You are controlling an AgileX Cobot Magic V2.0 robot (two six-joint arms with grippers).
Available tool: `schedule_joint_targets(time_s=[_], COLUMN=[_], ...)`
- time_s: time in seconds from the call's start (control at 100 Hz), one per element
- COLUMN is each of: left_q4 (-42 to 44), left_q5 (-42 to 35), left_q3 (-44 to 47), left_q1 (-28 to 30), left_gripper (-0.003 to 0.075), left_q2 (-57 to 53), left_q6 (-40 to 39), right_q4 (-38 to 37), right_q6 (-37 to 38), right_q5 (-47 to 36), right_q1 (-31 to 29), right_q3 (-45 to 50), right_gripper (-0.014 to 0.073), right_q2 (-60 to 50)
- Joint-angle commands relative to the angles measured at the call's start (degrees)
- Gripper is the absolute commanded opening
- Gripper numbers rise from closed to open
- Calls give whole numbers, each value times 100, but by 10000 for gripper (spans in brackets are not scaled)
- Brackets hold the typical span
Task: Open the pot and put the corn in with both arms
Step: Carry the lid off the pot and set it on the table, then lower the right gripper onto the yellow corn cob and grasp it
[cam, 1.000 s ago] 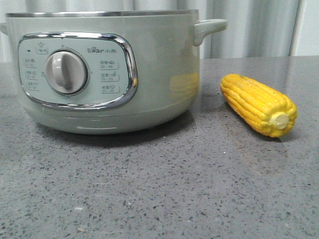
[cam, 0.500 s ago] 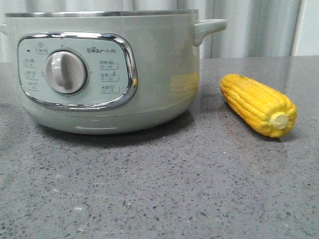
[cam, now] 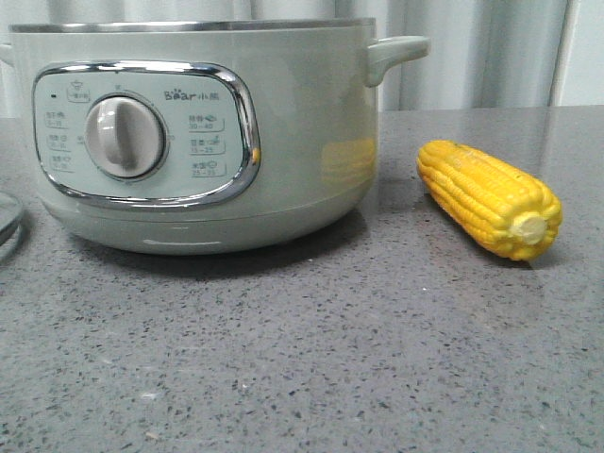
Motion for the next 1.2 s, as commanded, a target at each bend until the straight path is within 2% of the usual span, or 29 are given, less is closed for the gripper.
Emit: schedule_joint_targets(time_s=[0.0,0.11,0.33,0.54,0.61,0.74,0.81,0.93,1.04,1.13,1.19], left_q4=[88,248,1183,1225,1225,1225,1225,1215,1215,1215,1215], left_q5=[-903,-903,-903,-893,-893,-903,-968,-1238,-1129,-1105,-1093], left_q3=[-219,-219,-219,-219,-219,-219,-219,-232,-337,-423,-479], left_q1=[-6,-6,-6,-6,-6,-6,-6,-6,-6,-6,-6], left_gripper=[-20,-20,-20,-14,45,272,339,351,367,385,388], left_q2=[103,299,678,792,792,792,792,781,594,316,75], left_q6=[-134,-248,-717,-717,-717,-717,-717,-717,-717,-717,-717], right_q4=[-6,-6,-6,-6,-6,-6,7,7,7,7,7], right_q6=[-23,-23,-23,-23,-23,-23,-23,-23,-23,-81,-291], right_q5=[-468,-468,-468,-468,-468,-468,-388,-290,-214,78,398], right_q1=[-6,-6,-6,-6,-6,-6,-6,4,167,351,469], right_q3=[-159,-159,-159,-159,-159,-159,-159,-159,-239,-440,-656], right_gripper=[-74,-74,-74,-74,-74,-74,-74,-74,-74,-69,-37], right_q2=[79,79,79,79,79,79,79,79,101,225,412])
